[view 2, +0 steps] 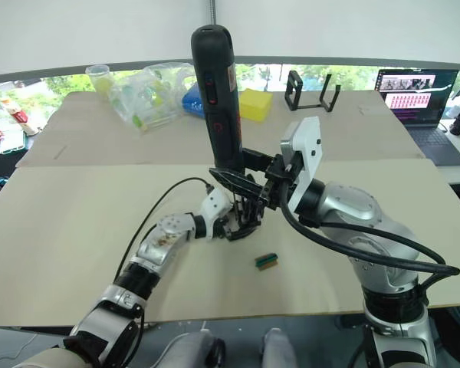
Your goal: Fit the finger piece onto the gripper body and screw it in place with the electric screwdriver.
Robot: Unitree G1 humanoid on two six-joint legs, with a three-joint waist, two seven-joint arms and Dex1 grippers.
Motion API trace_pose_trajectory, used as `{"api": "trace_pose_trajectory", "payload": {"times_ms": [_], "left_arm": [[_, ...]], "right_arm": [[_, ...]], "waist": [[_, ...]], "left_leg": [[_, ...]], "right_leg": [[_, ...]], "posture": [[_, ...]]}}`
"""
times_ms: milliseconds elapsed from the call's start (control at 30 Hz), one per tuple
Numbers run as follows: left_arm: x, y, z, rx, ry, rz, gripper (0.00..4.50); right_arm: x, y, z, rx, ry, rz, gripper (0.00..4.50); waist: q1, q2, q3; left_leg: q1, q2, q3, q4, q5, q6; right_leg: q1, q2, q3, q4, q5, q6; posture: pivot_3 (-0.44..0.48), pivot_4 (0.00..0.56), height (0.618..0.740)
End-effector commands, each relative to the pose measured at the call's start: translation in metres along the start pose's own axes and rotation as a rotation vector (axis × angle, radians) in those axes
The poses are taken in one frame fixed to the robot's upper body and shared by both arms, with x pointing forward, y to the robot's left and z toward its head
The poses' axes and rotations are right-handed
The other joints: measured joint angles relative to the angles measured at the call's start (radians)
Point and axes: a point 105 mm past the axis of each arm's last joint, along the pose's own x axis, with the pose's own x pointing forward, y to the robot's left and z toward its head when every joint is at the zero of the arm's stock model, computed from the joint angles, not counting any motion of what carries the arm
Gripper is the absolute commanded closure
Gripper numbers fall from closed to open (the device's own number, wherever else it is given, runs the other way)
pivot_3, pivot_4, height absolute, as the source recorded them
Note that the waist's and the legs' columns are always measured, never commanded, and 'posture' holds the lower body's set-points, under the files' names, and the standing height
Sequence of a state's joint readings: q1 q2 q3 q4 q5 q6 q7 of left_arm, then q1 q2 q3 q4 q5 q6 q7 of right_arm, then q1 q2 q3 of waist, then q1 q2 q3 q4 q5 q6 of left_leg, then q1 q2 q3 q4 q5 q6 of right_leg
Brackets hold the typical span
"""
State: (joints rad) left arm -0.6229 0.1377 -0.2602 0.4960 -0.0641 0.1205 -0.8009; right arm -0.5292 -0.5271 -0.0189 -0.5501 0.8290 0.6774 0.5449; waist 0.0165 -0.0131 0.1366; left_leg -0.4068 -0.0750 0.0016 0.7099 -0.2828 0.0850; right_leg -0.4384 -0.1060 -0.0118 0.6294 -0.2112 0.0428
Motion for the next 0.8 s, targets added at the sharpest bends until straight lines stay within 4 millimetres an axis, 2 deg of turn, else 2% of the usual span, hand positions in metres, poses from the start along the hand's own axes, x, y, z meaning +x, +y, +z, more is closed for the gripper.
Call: {"api": "trace_pose_trajectory", "payload": {"times_ms": [33,200,300,400,533,667,700,800], "left_arm": [[0.002,0.003,0.012,0.036,-0.050,-0.044,2.19],[-0.001,0.004,0.018,0.101,-0.049,-0.180,2.18],[-0.005,-0.002,0.022,0.131,-0.064,-0.310,2.18],[-0.007,-0.003,0.017,0.156,-0.018,-0.379,2.18],[-0.007,0.002,0.008,0.175,0.037,-0.376,2.18],[-0.010,0.006,0.003,0.173,0.061,-0.352,0.24],[-0.013,0.007,0.001,0.174,0.064,-0.343,0.00],[-0.022,0.010,0.002,0.162,0.043,-0.296,0.00]], "right_arm": [[-0.004,0.006,0.029,-0.076,-0.094,0.022,2.59],[-0.003,0.013,0.038,-0.040,-0.126,0.058,2.59],[-0.002,0.014,0.041,-0.039,-0.131,0.062,2.59],[-0.001,0.014,0.042,-0.038,-0.130,0.065,2.59],[0.000,0.015,0.042,-0.037,-0.127,0.072,2.59],[0.001,0.015,0.041,-0.037,-0.121,0.077,2.59],[0.001,0.015,0.040,-0.038,-0.119,0.079,2.59],[0.001,0.015,0.039,-0.038,-0.115,0.083,2.59]], "waist": [[0.000,0.000,0.000],[-0.002,0.000,0.000],[-0.004,0.000,0.000],[-0.003,0.000,0.000],[-0.003,0.000,0.000],[-0.004,0.000,0.000],[-0.004,0.000,0.000],[-0.006,0.000,0.000]], "left_leg": [[0.000,0.000,0.000,0.000,0.000,0.000],[-0.001,0.000,0.000,0.000,0.000,0.000],[-0.001,0.000,0.000,0.000,0.000,0.000],[-0.003,0.000,0.000,0.000,0.000,0.000],[-0.003,0.000,0.000,0.001,0.000,0.001],[-0.003,-0.001,0.000,0.001,0.000,0.001],[-0.003,-0.001,0.000,0.001,0.000,0.001],[-0.003,-0.001,0.000,0.001,0.000,0.001]], "right_leg": [[0.000,0.000,0.000,0.000,0.000,0.000],[-0.001,0.000,0.000,0.000,0.000,0.000],[-0.002,0.000,0.000,0.000,0.000,0.000],[-0.002,0.000,-0.001,0.000,0.000,0.000],[-0.002,0.000,-0.001,0.000,0.000,0.000],[-0.001,0.000,-0.001,0.000,0.000,0.000],[-0.002,0.000,-0.001,0.001,0.000,0.000],[-0.002,0.000,-0.001,0.001,0.000,0.000]], "posture": [[0.000,0.150,0.740],[0.000,0.150,0.740],[0.000,0.150,0.740],[0.000,0.150,0.740],[0.000,0.150,0.740],[0.000,0.150,0.740],[0.000,0.150,0.740],[0.000,0.150,0.740]]}}
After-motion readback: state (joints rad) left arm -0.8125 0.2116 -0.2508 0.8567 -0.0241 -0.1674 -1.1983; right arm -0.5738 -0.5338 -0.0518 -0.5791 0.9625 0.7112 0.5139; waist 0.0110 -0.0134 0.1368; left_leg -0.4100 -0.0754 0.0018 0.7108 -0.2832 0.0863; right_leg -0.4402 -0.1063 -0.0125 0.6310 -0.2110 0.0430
